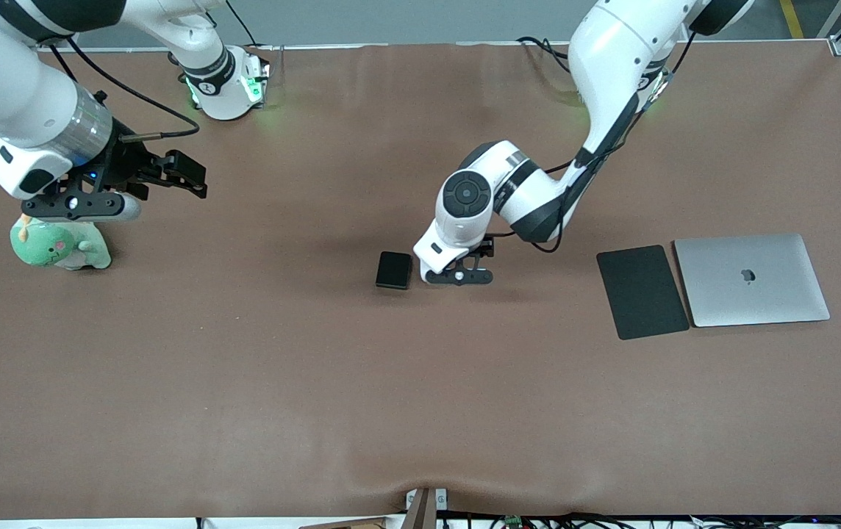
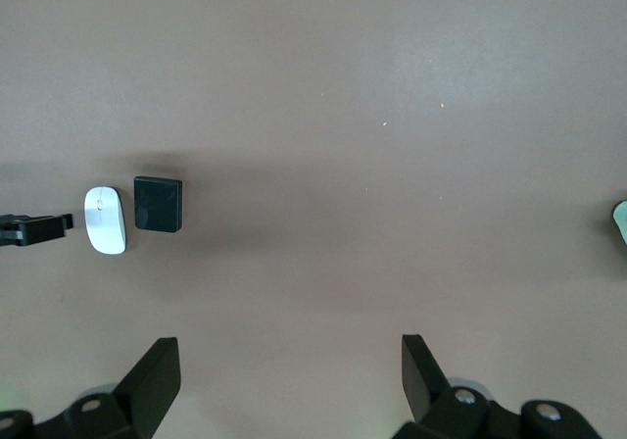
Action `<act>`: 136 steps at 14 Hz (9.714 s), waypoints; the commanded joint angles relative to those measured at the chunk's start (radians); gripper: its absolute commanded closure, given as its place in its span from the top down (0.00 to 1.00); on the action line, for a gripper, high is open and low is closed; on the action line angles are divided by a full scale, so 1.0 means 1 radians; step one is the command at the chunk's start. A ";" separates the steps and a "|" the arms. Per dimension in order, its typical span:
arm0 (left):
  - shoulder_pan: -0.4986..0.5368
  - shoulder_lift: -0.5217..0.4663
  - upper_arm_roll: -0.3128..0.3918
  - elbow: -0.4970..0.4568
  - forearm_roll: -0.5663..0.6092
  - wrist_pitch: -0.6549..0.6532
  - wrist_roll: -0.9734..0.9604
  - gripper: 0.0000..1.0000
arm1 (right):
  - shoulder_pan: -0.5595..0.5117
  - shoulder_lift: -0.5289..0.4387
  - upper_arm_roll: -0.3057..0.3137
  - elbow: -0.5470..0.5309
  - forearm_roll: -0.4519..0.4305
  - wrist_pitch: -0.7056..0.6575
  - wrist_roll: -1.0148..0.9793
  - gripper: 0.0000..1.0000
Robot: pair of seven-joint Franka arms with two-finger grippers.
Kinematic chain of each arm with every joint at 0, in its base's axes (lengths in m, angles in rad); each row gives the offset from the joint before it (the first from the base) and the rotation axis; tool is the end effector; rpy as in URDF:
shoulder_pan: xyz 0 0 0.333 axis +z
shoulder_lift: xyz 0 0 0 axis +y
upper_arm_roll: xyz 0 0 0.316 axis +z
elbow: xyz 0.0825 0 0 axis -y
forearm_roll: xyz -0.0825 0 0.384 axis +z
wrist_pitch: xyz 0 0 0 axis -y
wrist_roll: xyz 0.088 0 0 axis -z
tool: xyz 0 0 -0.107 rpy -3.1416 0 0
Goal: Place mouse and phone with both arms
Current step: 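Grasp the white mouse with the left gripper while the right gripper approaches, then carry the mouse toward the mousepad while the right gripper reaches the phone, then lower the mouse onto the mousepad while the right gripper grasps the phone, then open the left gripper on the mousepad while the right gripper lifts the phone, then carry the phone toward the plush toy while the left gripper withdraws, then lower the black phone beside the green plush toy and open the right gripper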
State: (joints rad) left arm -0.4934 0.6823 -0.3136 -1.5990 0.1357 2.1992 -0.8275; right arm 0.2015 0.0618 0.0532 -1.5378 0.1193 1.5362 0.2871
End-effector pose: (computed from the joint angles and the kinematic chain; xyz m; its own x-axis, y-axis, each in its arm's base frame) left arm 0.5005 -0.4748 0.2423 0.9953 -0.0020 -0.0969 0.0006 -0.9996 0.0276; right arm 0.5477 0.1551 0.6032 0.9951 -0.0272 -0.0950 -0.0366 -0.9944 -0.0994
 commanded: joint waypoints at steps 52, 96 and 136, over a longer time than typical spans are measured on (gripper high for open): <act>0.676 -0.362 0.025 -0.440 0.078 0.065 0.459 0.33 | 0.506 0.685 -0.015 0.019 -0.194 0.687 0.701 1.00; 0.733 -0.409 -0.021 -0.099 0.073 -0.354 0.594 1.00 | 0.018 0.293 -0.004 -0.150 -0.251 0.471 0.312 0.00; 0.444 -0.800 0.258 -0.064 -0.093 -0.650 0.650 1.00 | -0.538 0.411 -0.012 -0.624 -0.262 1.104 -0.378 1.00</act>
State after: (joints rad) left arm -0.0384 -0.0709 -0.0703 -1.6111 0.0645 1.5205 -0.1972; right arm -0.3207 0.4835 0.0253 -2.1470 -0.1442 2.6408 -0.0764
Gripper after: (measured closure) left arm 0.000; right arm 0.000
